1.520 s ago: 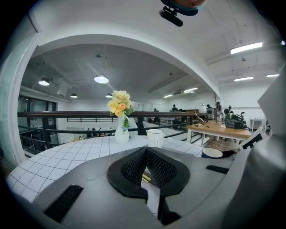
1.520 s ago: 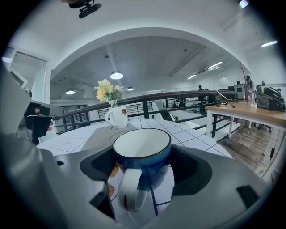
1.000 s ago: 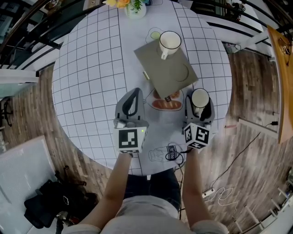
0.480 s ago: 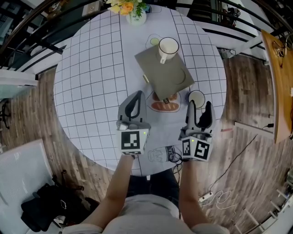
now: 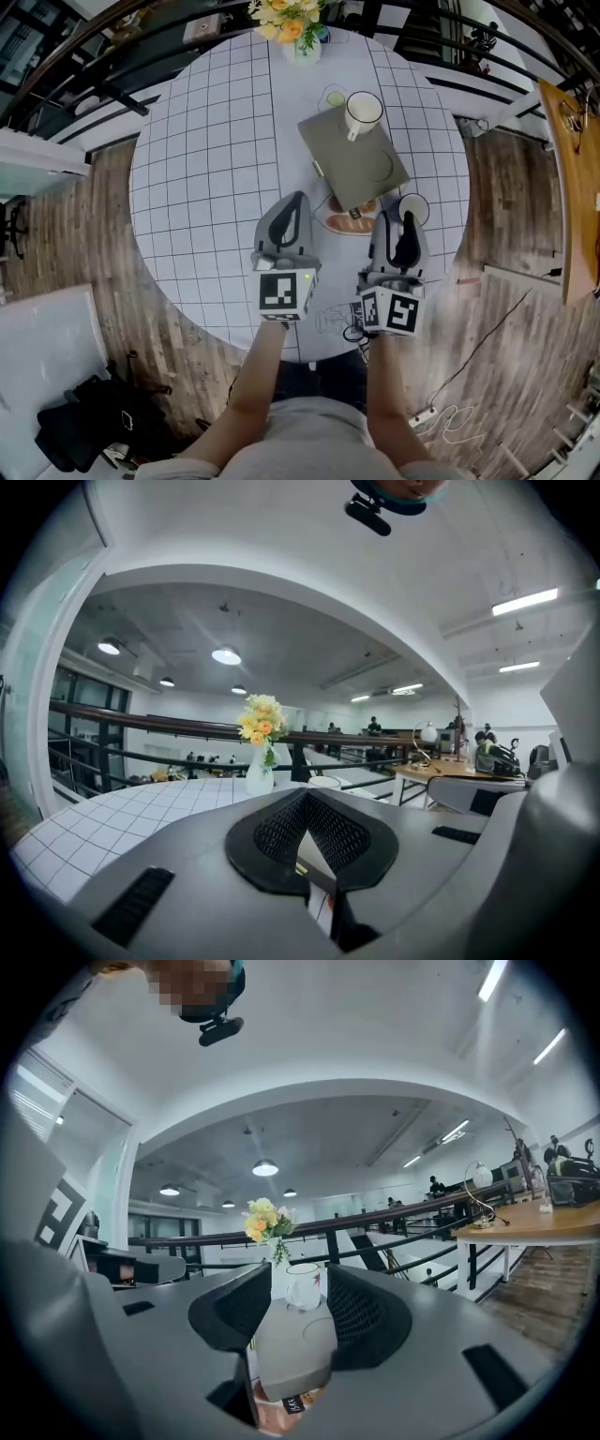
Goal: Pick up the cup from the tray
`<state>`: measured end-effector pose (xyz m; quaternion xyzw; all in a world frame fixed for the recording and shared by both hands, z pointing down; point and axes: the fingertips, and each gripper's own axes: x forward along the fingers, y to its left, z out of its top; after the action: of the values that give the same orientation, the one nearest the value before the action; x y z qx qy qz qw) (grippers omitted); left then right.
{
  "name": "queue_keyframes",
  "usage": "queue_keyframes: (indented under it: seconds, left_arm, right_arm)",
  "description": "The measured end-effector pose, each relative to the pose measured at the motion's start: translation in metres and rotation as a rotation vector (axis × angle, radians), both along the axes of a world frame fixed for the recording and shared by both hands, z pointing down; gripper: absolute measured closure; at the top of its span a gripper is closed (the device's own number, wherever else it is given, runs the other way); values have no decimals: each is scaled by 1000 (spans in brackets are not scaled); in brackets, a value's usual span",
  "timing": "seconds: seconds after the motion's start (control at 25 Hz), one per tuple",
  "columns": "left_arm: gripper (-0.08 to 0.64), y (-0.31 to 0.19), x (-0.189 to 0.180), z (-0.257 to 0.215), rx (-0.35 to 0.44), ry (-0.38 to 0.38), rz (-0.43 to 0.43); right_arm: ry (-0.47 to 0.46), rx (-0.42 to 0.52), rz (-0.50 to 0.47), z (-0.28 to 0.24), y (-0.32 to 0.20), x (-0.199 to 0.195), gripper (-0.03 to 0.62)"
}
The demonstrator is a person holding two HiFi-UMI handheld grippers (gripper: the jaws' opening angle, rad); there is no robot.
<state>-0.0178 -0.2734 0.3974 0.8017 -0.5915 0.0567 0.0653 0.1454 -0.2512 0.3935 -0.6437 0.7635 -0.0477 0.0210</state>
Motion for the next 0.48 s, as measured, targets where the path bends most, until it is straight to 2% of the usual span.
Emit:
queue_keyframes:
  seconds: [0.12,0.24,0.48]
  left_arm:
    - [554,2,-5,-5,15,-23,-8]
    - [554,2,-11,-11,34,-2,-29]
    - [554,-15,-9,-12,28,-3,12]
  right_arm:
    - [2,15,-16,-7,-1,-6,407]
    - [7,19,-33,-11,-6,-14,407]
    - [5,6,-60,-12,-4,-23,407]
